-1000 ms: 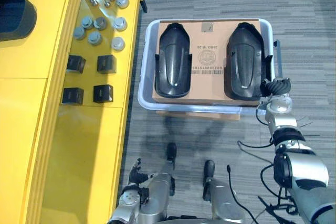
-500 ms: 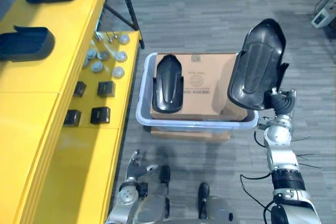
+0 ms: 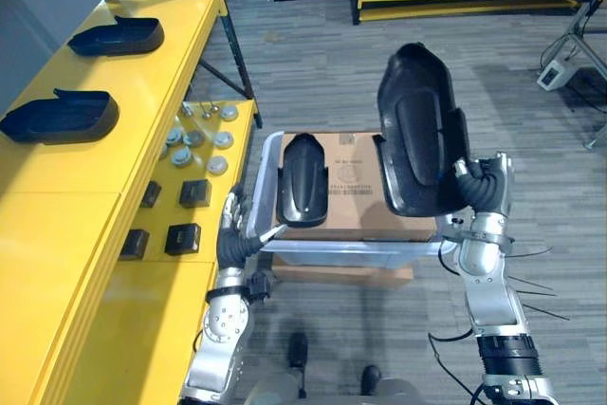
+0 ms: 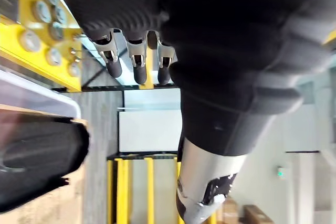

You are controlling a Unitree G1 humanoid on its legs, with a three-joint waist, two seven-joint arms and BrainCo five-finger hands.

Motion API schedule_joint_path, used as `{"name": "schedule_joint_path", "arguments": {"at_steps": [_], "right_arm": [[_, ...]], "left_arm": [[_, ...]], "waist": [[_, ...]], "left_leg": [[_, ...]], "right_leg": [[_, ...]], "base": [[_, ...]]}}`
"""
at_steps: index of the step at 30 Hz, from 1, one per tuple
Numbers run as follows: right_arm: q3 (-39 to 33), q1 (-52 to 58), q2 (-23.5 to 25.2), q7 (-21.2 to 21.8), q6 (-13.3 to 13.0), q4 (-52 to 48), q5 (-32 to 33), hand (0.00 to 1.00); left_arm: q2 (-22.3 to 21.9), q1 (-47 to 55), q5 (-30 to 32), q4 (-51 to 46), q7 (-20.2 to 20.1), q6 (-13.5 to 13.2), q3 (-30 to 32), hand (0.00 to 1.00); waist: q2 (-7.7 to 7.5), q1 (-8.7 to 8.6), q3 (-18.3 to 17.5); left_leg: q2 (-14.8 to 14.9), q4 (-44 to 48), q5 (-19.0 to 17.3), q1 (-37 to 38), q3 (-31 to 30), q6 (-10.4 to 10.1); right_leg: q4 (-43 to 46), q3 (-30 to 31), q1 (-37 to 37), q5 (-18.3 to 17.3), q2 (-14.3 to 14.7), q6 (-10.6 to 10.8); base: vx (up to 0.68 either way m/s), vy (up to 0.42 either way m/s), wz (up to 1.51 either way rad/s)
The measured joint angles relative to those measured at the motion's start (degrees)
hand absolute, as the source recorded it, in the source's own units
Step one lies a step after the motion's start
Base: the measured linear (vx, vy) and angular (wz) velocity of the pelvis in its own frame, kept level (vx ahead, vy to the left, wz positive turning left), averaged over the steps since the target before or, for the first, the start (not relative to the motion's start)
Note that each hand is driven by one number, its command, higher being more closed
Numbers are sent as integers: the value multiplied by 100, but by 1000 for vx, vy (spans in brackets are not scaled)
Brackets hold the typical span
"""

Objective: Walk over and take plastic housings, then place them on the shelf

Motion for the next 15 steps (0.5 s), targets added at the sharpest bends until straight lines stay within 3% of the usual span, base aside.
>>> {"name": "schedule_joint_path", "arguments": {"at_steps": [7, 15], "right_arm": [[518, 35, 217, -2, 1, 0, -101, 100], [1189, 55, 473, -284, 1, -3, -103, 100]], "left_arm": [[-22, -144, -202, 265, 27, 136, -522, 0], [-79, -715, -610, 904, 378, 357, -919, 0]], "waist": [[-9, 5, -136], [-106, -2, -272]], "left_leg": [[4, -28, 0, 3, 9, 0], [9, 2, 2, 13, 17, 0]], "right_leg": [[-55, 10, -3, 23, 8, -5], [-163, 16, 87, 109, 24, -11]], "base": [[-16, 0, -1], [3, 0, -1]]}}
